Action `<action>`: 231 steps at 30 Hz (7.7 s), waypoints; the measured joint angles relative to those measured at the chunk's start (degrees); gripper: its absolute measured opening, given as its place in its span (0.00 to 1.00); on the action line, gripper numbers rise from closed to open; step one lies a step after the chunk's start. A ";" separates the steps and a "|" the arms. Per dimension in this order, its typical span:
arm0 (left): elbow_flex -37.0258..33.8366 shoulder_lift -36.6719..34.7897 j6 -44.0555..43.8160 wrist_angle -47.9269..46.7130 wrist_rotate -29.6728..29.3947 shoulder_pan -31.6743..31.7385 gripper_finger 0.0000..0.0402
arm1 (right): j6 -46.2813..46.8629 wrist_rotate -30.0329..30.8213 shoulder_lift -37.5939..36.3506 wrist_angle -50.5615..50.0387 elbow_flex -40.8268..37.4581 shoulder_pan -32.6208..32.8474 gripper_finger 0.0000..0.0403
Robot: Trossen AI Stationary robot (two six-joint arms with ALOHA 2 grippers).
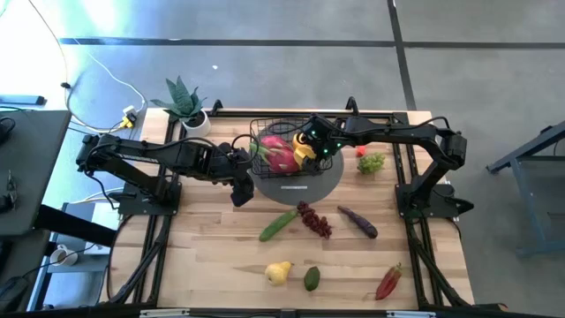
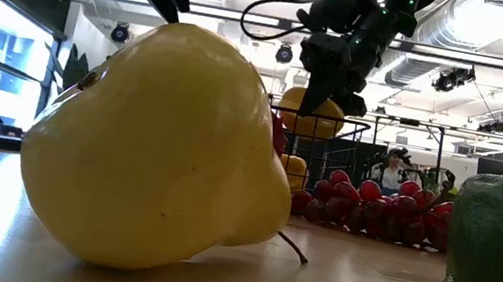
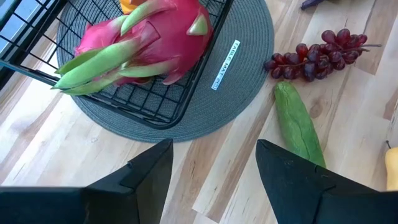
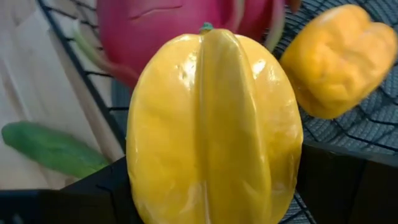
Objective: Build produce basket
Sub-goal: Put the starfruit into the wire basket, then put the pear into the wire basket
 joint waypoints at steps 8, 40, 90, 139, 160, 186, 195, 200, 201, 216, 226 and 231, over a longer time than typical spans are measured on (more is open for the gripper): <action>0.00 0.00 -0.51 0.00 0.07 0.17 0.55 | 0.82 1.67 0.00 0.52 0.00 -0.23 0.76; 0.00 0.02 -3.22 -0.04 1.38 4.98 0.56 | 1.05 7.68 -0.24 -5.34 9.65 -2.88 0.96; 0.00 0.04 -24.39 31.34 15.53 -8.70 0.56 | 21.45 14.20 -12.61 -27.05 14.05 8.37 0.96; 0.02 18.21 -31.06 20.33 11.51 -28.11 0.56 | 39.13 18.71 -12.66 -28.38 13.90 31.21 0.96; 0.02 18.16 -42.03 14.58 13.53 -36.43 0.56 | 30.10 17.91 -5.65 -14.97 13.90 41.60 0.96; 0.02 18.14 -49.76 14.59 13.76 -35.82 0.56 | -8.69 4.07 9.82 -2.03 13.88 43.32 0.96; 0.02 18.14 -52.00 14.21 13.42 -35.82 0.56 | -11.35 5.93 10.47 3.39 13.88 43.82 0.96; 0.02 18.12 -54.67 11.67 11.99 -35.82 0.56 | -11.60 5.76 11.51 7.69 13.88 44.40 0.96; 0.02 18.12 -55.05 10.90 11.70 -35.82 0.56 | -11.95 5.76 11.80 8.99 13.88 44.51 0.96; 0.02 18.10 -64.59 1.60 11.56 -35.78 0.56 | -13.88 4.95 17.95 20.09 13.88 47.20 0.96; 0.02 18.10 -65.18 1.97 11.57 -35.78 0.56 | -12.36 6.18 22.38 22.31 13.88 47.44 0.96; 0.02 18.10 -65.18 2.01 11.58 -35.78 0.56 | -11.34 6.11 23.81 23.32 13.88 47.44 0.96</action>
